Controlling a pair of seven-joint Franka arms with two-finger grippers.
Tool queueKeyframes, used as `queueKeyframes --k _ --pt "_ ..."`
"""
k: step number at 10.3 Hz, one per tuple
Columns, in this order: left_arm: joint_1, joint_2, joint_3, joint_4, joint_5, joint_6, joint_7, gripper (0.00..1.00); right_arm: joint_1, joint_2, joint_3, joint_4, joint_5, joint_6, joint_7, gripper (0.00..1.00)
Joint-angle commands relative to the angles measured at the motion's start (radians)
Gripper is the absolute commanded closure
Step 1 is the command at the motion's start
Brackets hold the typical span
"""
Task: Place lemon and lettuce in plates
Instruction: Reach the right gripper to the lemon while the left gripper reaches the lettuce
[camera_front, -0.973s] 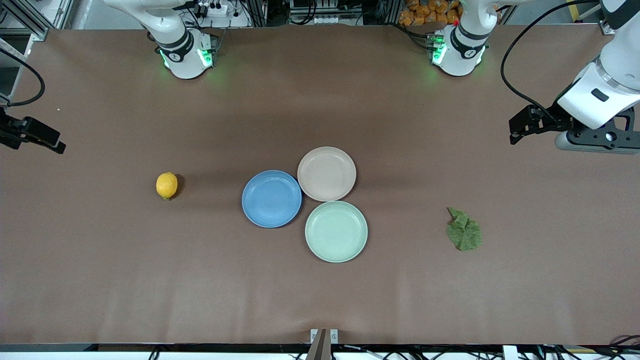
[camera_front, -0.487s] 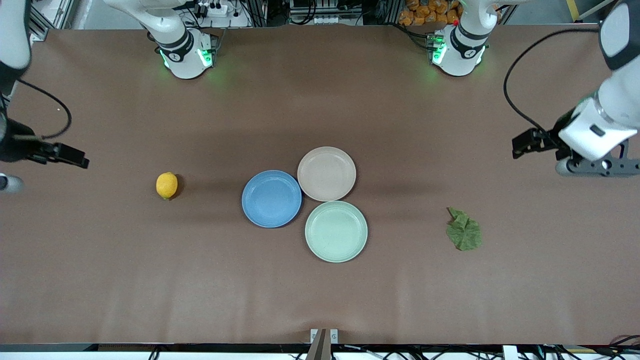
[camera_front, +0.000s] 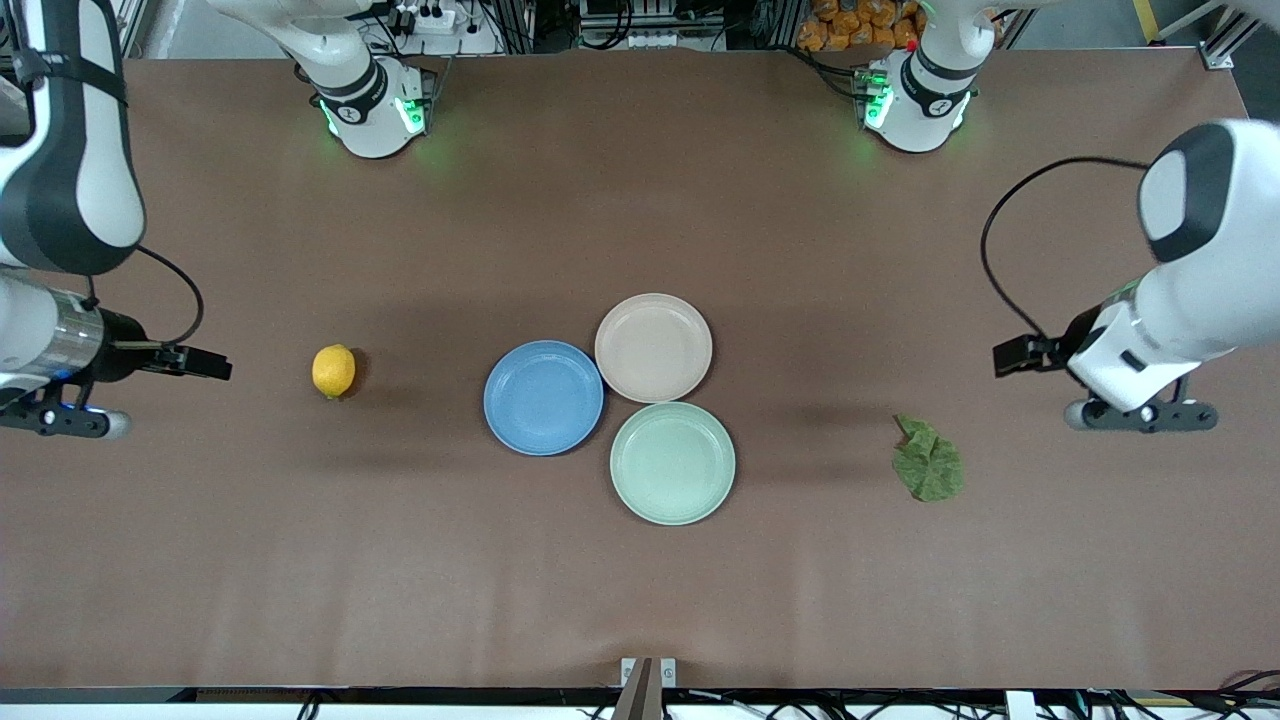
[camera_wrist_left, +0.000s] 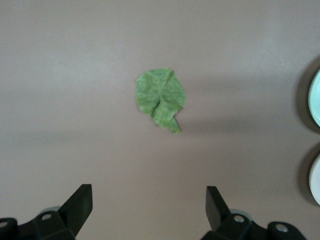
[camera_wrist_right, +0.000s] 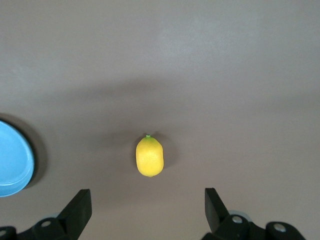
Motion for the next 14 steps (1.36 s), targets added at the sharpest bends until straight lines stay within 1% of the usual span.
queueKeyframes --k 1,4,5,6,7,9,10,11,12,14 --pt "-0.011 0.115 -0.013 0.005 -0.014 0.162 0.006 0.00 -0.005 -0.025 0.007 -0.145 0.016 0.130 0.001 0.00" --pt "-0.033 0.235 -0.011 0.001 -0.006 0.246 -0.027 0.00 -0.001 -0.025 0.007 -0.289 0.015 0.296 0.000 0.00" --pt "-0.040 0.272 -0.008 -0.007 0.001 0.287 -0.045 0.00 -0.001 -0.024 0.007 -0.356 0.015 0.399 0.001 0.00" --pt "-0.034 0.300 -0.008 -0.037 0.030 0.343 -0.045 0.00 0.010 -0.024 0.007 -0.437 0.015 0.521 0.001 0.00" --pt "-0.031 0.304 -0.010 -0.092 0.069 0.418 -0.045 0.00 0.019 -0.005 0.007 -0.481 0.015 0.594 0.003 0.00" --pt "-0.010 0.301 -0.010 -0.214 0.116 0.552 -0.024 0.00 0.024 0.029 0.008 -0.525 0.015 0.683 0.003 0.00" --pt "0.013 0.300 -0.011 -0.263 0.162 0.603 -0.021 0.00 0.033 0.030 0.008 -0.555 0.015 0.721 0.003 0.00" --pt "0.036 0.300 -0.011 -0.295 0.175 0.646 -0.016 0.00 0.037 0.038 0.008 -0.569 0.015 0.737 0.003 0.00" --pt "0.039 0.306 -0.013 -0.302 0.175 0.671 -0.016 0.00 0.038 0.044 0.008 -0.578 0.015 0.742 0.003 0.00" --pt "0.032 0.311 -0.013 -0.302 0.175 0.672 -0.016 0.00 0.038 0.058 0.010 -0.602 0.016 0.781 0.003 0.00"
